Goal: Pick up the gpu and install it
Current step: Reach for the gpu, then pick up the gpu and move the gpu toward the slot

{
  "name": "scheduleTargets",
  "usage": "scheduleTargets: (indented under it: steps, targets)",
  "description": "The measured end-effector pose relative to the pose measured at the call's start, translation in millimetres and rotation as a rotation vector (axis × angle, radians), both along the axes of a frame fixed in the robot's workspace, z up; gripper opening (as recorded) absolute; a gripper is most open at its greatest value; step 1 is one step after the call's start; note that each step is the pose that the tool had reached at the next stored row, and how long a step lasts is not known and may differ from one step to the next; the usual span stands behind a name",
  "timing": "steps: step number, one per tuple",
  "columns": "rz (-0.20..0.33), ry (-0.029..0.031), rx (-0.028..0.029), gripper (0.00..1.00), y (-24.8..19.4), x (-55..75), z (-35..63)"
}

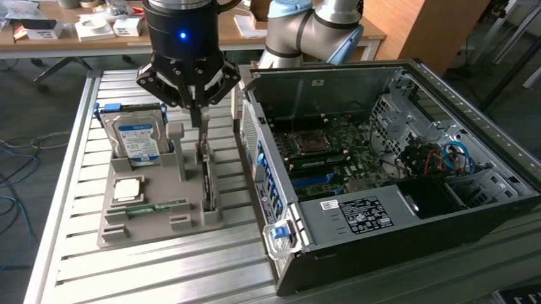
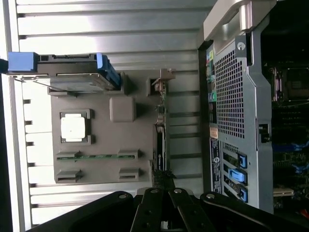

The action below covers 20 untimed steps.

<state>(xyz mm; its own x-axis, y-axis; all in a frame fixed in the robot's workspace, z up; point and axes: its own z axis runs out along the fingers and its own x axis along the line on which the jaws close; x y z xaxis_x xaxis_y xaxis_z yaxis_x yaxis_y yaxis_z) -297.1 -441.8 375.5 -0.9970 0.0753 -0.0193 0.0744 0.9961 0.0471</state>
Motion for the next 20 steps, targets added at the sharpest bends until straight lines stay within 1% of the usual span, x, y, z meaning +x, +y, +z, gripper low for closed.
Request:
scheduleTargets:
  steps: [1, 16, 17, 18, 20]
  targets:
    - [0.0, 0.0001, -0.0001, 0.11, -1.0, -0.1, 0.0]
    - [0.0, -0.0001, 0.0, 0.11, -1.1, -0.1, 0.0]
    - [0.0, 0.0, 0.0, 0.16, -1.1, -0.1, 0.0]
    - [0.0, 0.0, 0.0, 0.16, -1.1, -0.1, 0.0]
    - [0.0, 0.0, 0.0, 0.29, -1.1, -0.1, 0.0]
